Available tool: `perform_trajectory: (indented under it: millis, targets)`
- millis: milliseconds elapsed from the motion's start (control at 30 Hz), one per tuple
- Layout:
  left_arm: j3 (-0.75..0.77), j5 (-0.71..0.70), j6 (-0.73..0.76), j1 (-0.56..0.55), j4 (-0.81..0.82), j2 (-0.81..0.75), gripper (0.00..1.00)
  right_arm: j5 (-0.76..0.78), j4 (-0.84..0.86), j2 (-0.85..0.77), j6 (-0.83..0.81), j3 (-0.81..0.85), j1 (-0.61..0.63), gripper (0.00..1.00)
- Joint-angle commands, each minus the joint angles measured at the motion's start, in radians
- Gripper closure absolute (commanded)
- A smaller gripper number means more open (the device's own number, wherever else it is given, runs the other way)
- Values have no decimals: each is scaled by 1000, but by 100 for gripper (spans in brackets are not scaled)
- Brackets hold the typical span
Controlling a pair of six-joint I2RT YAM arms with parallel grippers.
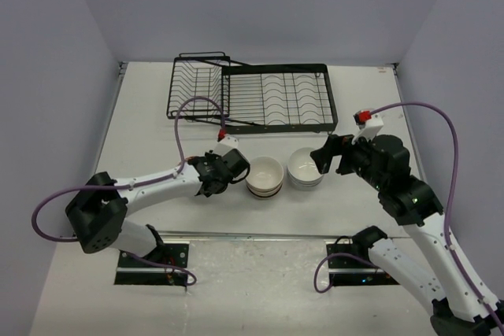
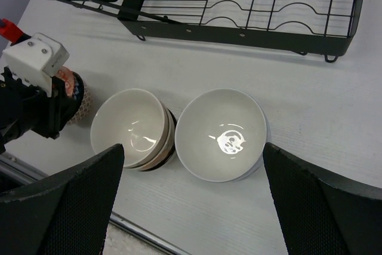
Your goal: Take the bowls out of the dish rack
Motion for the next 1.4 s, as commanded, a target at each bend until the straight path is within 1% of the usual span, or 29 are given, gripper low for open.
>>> perform_trajectory:
  millis: [0,100,233,367,467,500,567,600,733,900,1033,1133,1167,1200,1233,1267,1300,1367]
  targets:
    - [1,-39,-38,4,35,-49,76,-20,26,6,-18,-5,6,1]
    - [10,-37,-40,4,23,-72,74,-22,28,8,-19,-3,4,1]
    - [24,-37,-40,4,-2,-104,66,-26,29,8,-19,-3,4,1]
    - [30,-48,-35,4,-28,-101,65,-26,28,6,-21,-3,4,1]
    - [32,-43,-42,4,-45,-92,68,-25,26,5,-23,-2,6,1]
    - [35,-40,-42,4,-48,-93,76,-25,26,5,-23,0,6,1]
    - [35,-28,-40,4,-54,-98,80,-25,26,5,-23,0,6,1]
    - [35,-23,-32,4,-54,-101,85,-26,26,5,-23,-2,6,1]
    - [30,-10,-28,4,-51,-77,89,-28,29,6,-23,0,6,1]
    - [19,6,-29,4,-46,-23,97,-29,29,5,-23,-3,6,1]
    - [18,12,-29,4,-50,2,98,-29,28,3,-23,-3,6,1]
    - [24,-6,-37,4,-62,-12,99,-29,28,3,-23,-2,6,1]
    - [24,-11,-37,4,-63,-20,98,-29,28,3,-23,-3,6,1]
    - [25,-14,-40,4,-65,-27,95,-28,26,3,-24,-2,6,1]
    - [30,-14,-43,4,-68,-46,89,-29,26,3,-24,-2,6,1]
    - [32,-16,-43,4,-71,-55,73,-28,26,5,-24,-2,6,1]
    - [35,-16,-49,4,-74,-64,66,-29,29,6,-24,-2,6,1]
    - [38,-16,-52,4,-76,-99,59,-31,28,10,-24,-2,6,1]
